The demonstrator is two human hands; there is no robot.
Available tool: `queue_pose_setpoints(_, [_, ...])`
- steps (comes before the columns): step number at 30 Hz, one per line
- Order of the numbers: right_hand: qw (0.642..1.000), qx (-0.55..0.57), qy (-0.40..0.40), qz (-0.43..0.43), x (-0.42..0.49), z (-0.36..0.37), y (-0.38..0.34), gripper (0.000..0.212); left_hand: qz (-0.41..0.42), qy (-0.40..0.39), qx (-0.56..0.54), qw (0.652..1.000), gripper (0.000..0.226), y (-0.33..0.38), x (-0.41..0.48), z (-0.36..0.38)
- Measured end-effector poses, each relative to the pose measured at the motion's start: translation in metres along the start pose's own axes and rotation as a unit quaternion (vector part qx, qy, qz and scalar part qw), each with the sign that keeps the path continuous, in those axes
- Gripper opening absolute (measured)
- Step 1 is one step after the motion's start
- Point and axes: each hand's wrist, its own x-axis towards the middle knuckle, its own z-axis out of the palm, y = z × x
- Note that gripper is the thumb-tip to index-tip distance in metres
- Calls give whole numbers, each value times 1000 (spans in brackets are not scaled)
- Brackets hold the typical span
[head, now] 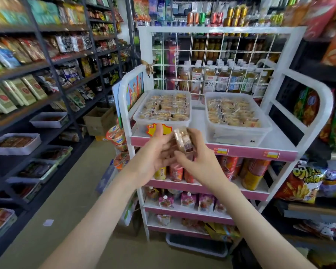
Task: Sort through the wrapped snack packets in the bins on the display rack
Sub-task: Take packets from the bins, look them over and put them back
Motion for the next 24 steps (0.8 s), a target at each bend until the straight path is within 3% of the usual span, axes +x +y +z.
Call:
queue_pose_setpoints(4, [997,76,14,23,70,-4,0,8,28,-3,113,993,66,21,29,-33])
queue_pose_setpoints(6, [992,124,27,23,115,-3,8,10,49,29,248,967,56,31,52,-55])
queue_pose_setpoints(8, [992,119,32,14,161,-2,16,11,79,90,388,914,51,34,80,-79])
queue_pose_setpoints(13, [999,45,-7,25,256,8,48,14,89,176,544,815,64,33,162,-121])
queue_pose_setpoints(18, [992,-74,-95,49,292,15,83,43,111,163,583,788,78,25,223,-142])
queue_pose_setpoints(21, [963,-213,-166,18,297,16,93,50,81,127,618,772,88,12,240,-146])
queue_pose_setpoints(24, [900,-355,-253,-30,297,33,106,44,7,62,644,762,90,3,249,-146])
